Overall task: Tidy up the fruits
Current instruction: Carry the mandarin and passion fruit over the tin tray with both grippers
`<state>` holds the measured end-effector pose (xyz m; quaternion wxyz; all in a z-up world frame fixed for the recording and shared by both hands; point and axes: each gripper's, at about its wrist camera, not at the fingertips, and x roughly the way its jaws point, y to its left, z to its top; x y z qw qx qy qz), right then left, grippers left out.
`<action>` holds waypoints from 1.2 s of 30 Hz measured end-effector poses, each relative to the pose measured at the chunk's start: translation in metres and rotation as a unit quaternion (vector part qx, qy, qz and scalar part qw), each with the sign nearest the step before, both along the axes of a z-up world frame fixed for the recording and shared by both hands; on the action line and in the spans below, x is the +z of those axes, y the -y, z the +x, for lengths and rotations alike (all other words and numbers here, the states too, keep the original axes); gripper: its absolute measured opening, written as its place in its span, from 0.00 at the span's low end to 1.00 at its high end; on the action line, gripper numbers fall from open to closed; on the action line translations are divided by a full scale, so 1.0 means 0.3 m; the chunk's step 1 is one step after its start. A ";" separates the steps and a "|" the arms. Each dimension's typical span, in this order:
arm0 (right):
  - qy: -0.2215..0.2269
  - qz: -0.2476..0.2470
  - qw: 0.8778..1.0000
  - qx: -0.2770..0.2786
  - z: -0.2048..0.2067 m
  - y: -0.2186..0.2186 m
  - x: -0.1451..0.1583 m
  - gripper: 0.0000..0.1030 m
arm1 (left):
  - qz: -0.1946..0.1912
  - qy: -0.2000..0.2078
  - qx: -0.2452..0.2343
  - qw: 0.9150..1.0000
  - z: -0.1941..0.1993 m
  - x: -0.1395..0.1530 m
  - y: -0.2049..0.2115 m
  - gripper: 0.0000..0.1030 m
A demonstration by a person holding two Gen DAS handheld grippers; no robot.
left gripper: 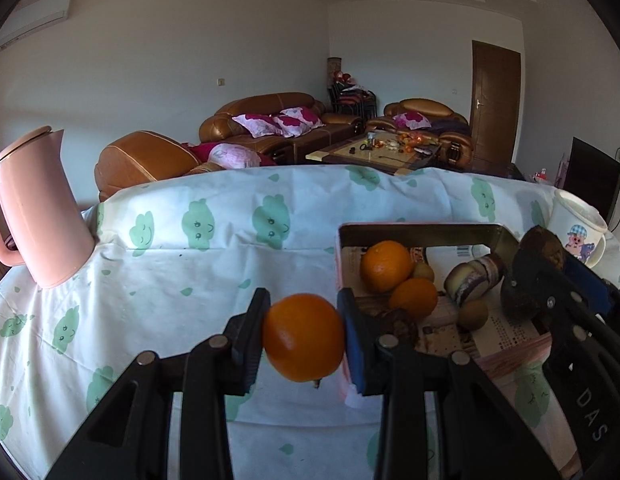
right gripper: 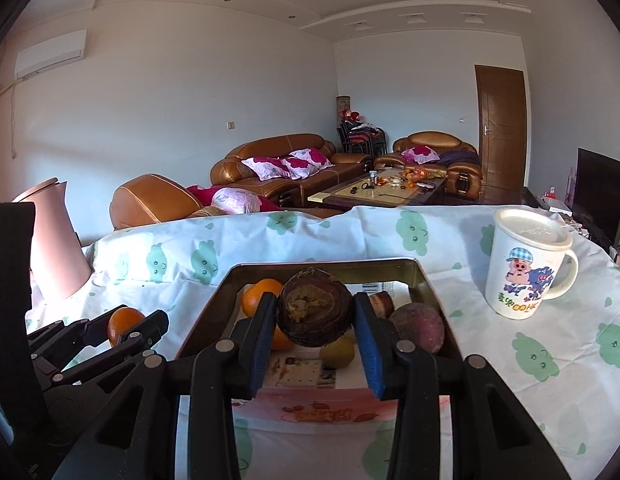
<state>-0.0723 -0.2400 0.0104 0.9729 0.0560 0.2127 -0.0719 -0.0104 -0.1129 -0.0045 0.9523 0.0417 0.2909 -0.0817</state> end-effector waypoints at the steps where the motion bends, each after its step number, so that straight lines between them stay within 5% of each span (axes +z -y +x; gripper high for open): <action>1: 0.001 -0.001 1.000 -0.005 0.002 0.016 0.002 0.40 | -0.002 0.002 -0.006 1.000 0.003 0.003 0.020 0.36; 17: 0.019 -0.026 0.998 -0.059 0.076 0.186 0.038 0.40 | -0.038 -0.010 -0.063 0.997 0.081 0.004 0.209 0.36; 36: -0.063 0.026 0.998 -0.011 0.217 0.229 -0.048 0.40 | -0.037 -0.055 -0.069 0.995 0.161 -0.046 0.231 0.36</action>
